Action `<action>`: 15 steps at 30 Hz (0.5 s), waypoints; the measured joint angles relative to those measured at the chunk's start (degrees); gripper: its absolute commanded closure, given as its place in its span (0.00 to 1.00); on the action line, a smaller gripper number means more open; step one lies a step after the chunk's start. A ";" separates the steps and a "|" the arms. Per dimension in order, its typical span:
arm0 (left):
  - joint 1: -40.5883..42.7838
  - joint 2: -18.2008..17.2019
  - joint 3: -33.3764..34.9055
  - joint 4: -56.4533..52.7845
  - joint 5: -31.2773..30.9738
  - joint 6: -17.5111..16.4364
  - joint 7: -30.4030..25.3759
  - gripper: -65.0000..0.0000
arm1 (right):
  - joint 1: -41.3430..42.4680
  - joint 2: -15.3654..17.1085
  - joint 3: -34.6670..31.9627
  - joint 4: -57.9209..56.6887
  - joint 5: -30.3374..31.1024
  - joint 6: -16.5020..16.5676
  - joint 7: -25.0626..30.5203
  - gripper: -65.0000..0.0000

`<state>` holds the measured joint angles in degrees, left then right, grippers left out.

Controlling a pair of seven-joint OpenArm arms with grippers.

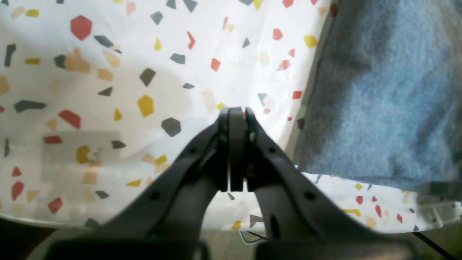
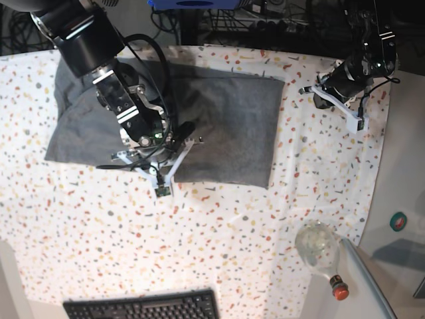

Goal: Layout the t-shirt on the table in an organized manner, then fold the t-shirt properly
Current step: 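Drag the right gripper across the shirt to flatten the fold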

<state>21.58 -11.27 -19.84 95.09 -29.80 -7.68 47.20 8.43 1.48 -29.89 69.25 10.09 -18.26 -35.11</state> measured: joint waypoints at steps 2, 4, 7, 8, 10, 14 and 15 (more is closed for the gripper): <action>-0.11 0.11 0.00 0.00 -0.02 0.00 -0.02 1.00 | -0.94 -0.57 -0.11 1.01 0.02 0.07 -0.11 1.00; -0.11 0.00 0.00 0.44 0.02 0.00 0.07 1.00 | -2.93 -0.57 -0.26 5.20 0.02 0.17 -0.28 1.00; 0.26 -0.24 0.00 3.32 -0.13 -0.02 0.20 1.00 | -4.22 -0.42 -0.22 10.93 0.17 0.20 -0.42 1.00; 0.37 -0.63 -0.52 4.04 -0.42 -0.09 0.26 1.00 | -4.04 -0.61 -0.04 11.69 0.17 0.20 -0.26 1.00; 0.96 -1.18 -3.41 5.88 -0.46 -0.50 0.24 1.00 | -3.34 -0.72 0.17 12.04 0.20 0.20 0.09 0.92; 1.68 -3.10 -11.04 6.97 0.00 -0.04 0.44 1.00 | -3.93 -1.92 1.36 11.89 -0.04 0.20 -0.02 0.55; 1.60 -3.74 -12.59 6.43 -0.04 -0.04 0.28 1.00 | -4.33 -2.78 2.10 11.87 0.17 0.20 -0.33 0.54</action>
<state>23.18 -15.00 -32.42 101.51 -29.85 -7.73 47.48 4.10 -1.30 -27.79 81.12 10.26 -18.06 -35.44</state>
